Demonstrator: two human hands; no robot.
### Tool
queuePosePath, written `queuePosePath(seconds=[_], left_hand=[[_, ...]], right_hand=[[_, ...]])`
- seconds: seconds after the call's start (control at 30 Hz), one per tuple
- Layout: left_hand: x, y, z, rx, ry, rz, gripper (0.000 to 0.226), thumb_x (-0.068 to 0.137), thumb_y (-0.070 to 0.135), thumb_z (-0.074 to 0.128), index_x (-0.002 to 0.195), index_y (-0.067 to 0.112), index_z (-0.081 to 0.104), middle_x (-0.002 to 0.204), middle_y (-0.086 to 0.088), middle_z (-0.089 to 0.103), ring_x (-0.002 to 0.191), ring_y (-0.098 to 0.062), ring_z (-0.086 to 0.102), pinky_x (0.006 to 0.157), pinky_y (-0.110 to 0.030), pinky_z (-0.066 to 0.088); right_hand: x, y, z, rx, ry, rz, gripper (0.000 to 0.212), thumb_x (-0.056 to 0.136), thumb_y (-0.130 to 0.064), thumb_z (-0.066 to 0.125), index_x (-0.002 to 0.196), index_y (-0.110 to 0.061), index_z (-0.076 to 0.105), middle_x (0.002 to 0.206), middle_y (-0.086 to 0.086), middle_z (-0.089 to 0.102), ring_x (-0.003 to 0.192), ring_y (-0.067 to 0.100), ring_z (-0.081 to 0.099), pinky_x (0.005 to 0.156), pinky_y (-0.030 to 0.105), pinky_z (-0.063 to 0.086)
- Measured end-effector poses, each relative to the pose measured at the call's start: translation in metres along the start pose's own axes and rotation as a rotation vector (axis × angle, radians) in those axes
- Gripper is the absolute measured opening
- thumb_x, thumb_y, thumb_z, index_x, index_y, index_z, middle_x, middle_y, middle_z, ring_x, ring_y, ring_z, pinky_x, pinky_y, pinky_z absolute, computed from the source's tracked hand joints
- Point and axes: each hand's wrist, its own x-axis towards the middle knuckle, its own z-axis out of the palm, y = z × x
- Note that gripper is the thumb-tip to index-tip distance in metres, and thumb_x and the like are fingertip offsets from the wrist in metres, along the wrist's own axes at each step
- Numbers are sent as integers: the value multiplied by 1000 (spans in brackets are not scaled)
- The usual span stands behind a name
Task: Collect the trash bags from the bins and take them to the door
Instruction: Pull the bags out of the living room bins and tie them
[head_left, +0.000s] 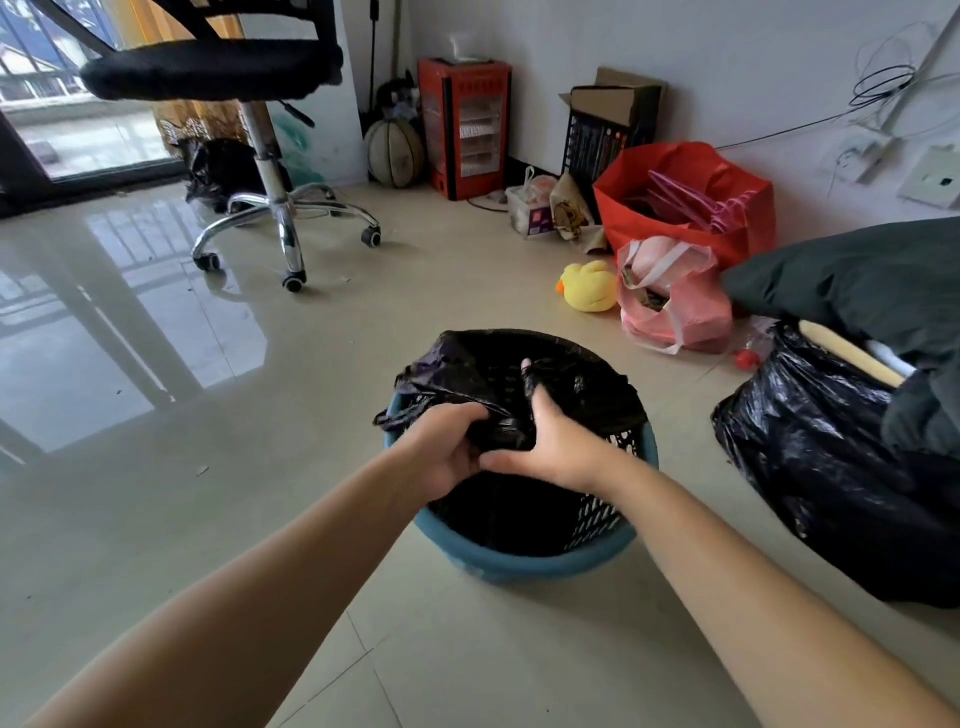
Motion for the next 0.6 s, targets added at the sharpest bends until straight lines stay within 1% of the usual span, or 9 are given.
queuePosePath(seconds=[0.07,0.13,0.17,0.23,0.3,0.37,0.47,0.53,0.6], left_hand=[[0,3,3,88,3,39,19,95,5,40,91,6,59,75,-7,66,62,-16,63,59,-28,51],[-1,8,1,161,-32,29,16,96,10,42,93,8,58,81,-8,64,71,-18,62,65,-30,51],[-1,10,-2,193,-32,17,16,96,15,44,91,11,59,83,-6,64,74,-17,62,69,-31,50],[3,12,-11,201,83,7,17,93,29,52,84,17,60,82,-1,63,77,-15,60,71,-31,47],[12,13,-24,40,208,-27,19,88,38,58,87,20,62,86,0,65,83,-16,61,72,-32,46],[20,16,-37,-262,327,-7,23,85,36,63,96,16,63,96,-5,68,89,-22,65,75,-36,52],[25,28,-54,-479,573,174,19,85,21,61,98,9,53,94,-9,60,75,-23,62,65,-33,54],[21,33,-51,-344,589,330,21,88,7,48,108,13,46,90,-6,53,68,-16,53,57,-27,47],[14,29,-41,81,551,495,38,87,-2,39,115,19,52,86,-3,56,72,-18,54,65,-27,46]], right_hand=[[-5,-2,5,-36,-42,-13,115,66,-52,75,150,-28,1,142,1,44,132,14,42,109,29,36],[-10,-2,3,-102,-8,-53,76,82,-32,68,145,-28,27,131,-2,56,121,13,52,96,24,41],[-12,-4,2,-155,57,-85,59,87,-22,61,141,-28,36,130,-1,58,120,15,54,95,25,43],[-13,-6,3,-190,159,-110,46,91,-11,47,135,-22,49,131,1,60,121,17,54,98,26,43],[-15,-8,6,-223,167,-103,41,92,-6,42,130,-15,56,129,4,61,121,19,54,101,27,41],[-15,-7,8,-273,164,-89,36,92,-5,42,122,-8,60,123,10,64,116,25,56,99,32,42],[-12,4,7,-342,261,-97,31,90,-2,43,114,-2,63,114,12,62,110,26,56,92,28,41],[-7,13,7,-329,386,-77,31,89,2,45,115,1,62,122,9,52,118,22,50,93,15,32],[-3,15,6,-249,505,-61,33,89,5,46,117,3,61,138,11,42,131,22,41,99,10,23]])
